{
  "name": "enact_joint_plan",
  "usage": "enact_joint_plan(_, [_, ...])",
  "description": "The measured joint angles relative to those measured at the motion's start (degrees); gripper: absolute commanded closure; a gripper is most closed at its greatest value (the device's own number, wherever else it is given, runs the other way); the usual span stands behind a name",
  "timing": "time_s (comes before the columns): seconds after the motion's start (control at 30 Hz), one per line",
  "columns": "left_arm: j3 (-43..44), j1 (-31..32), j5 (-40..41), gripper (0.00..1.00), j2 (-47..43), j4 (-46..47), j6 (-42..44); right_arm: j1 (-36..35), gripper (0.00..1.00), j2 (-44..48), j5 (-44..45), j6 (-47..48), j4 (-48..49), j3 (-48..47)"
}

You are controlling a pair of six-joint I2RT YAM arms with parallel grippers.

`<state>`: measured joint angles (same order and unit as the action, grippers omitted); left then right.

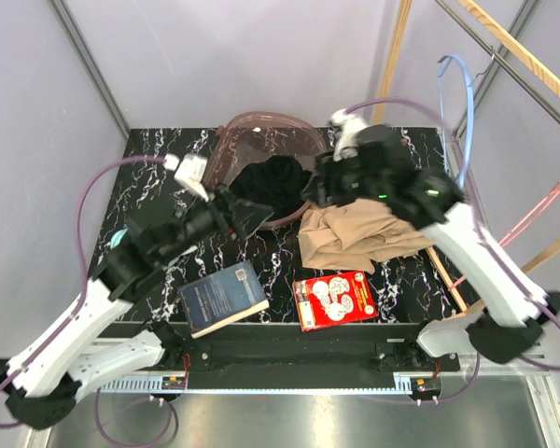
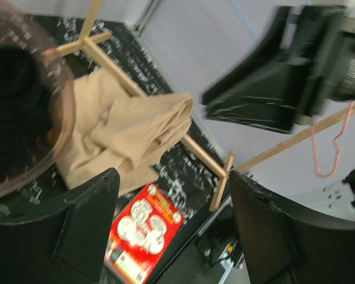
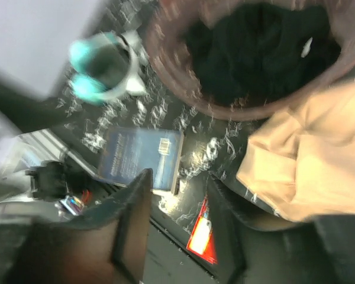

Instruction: Remove the t-shirt from the hanger

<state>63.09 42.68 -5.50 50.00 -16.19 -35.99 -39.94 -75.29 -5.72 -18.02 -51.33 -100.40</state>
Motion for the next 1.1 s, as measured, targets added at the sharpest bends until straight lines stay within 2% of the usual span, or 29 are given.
enact_joint_plan(0.03, [-2.0,0.0,0.5,0.21,-2.4,-1.1,0.1,-1.5,0.34,-2.4,2.0,-0.1,0.0,0.9])
enact_joint_plan(0.07, [-3.8,0.0,1.1,0.21,-4.5,-2.2,0.2,-1.9,0.25,-4.3,3.6,-0.3,0.2,2.4])
enact_joint_plan(0.17, [-8.3,0.0,2.3,0.21,-10.5,-5.8,0.1,-3.1,0.11,-6.3,8.3,-1.3,1.5,11.4])
enact_joint_plan(0.2, [-9.2,0.0,2.6,0.21,-12.1,-7.1,0.1,-3.1,0.00,-6.1,10.0,-1.8,1.9,15.2])
enact_joint_plan(0.33, [-11.2,0.0,3.7,0.21,-17.9,-10.4,-0.1,-3.1,0.00,-3.4,17.4,-4.5,3.9,28.3])
enact_joint_plan(0.47, [-12.5,0.0,4.3,0.21,-21.5,-11.6,-0.6,-3.1,0.00,-1.9,22.9,-10.4,6.0,33.9])
enact_joint_plan(0.8, [-13.7,0.0,4.4,0.21,-21.4,-12.1,-1.9,-3.1,0.00,-1.4,36.7,-37.9,8.7,37.9])
enact_joint_plan(1.1, [-15.6,0.0,4.4,0.21,-23.9,-12.9,-3.1,-1.4,0.00,-2.0,42.4,-60.8,8.2,41.8])
